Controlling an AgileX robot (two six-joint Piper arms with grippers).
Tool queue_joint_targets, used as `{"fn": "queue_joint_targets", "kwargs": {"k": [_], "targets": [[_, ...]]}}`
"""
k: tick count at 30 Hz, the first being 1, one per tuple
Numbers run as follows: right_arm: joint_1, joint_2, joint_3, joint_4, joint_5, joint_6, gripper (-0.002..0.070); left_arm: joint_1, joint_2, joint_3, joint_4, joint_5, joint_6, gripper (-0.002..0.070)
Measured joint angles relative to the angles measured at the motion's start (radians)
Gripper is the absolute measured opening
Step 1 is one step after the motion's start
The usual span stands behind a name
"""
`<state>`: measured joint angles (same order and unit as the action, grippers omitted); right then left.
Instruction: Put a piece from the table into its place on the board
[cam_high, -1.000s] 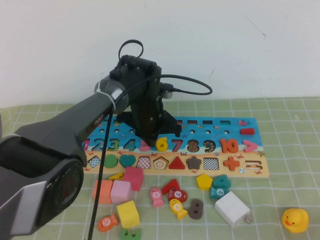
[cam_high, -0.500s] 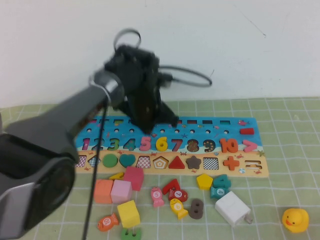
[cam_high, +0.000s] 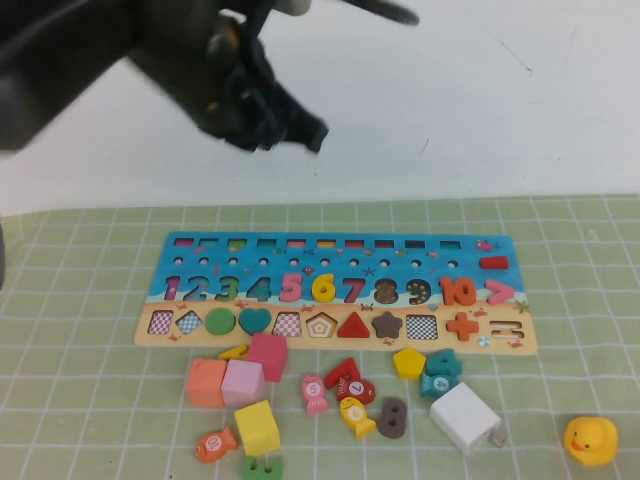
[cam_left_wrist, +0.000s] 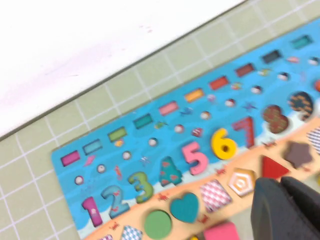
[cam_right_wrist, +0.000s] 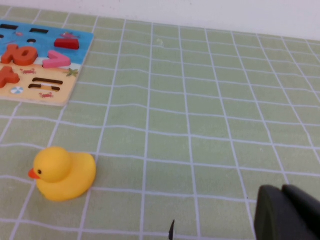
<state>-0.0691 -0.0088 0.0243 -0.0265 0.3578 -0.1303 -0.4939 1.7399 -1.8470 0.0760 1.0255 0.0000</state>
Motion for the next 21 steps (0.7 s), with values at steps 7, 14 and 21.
{"fn": "queue_joint_targets", "kwargs": {"k": [7,14,21], "targets": [[0.000,0.000,0.000,0.000,0.000,0.000,-0.0001,-0.061,-0.369,0.475,0.000,-0.228,-0.039,-0.0001],[0.000,0.000,0.000,0.000,0.000,0.000,-0.0001,-0.064,-0.712,0.809,0.000,-0.296,-0.113,-0.0001],[0.000,0.000,0.000,0.000,0.000,0.000,-0.0001,-0.064,-1.106,1.035,0.001,-0.290,-0.140,-0.0001]]}}
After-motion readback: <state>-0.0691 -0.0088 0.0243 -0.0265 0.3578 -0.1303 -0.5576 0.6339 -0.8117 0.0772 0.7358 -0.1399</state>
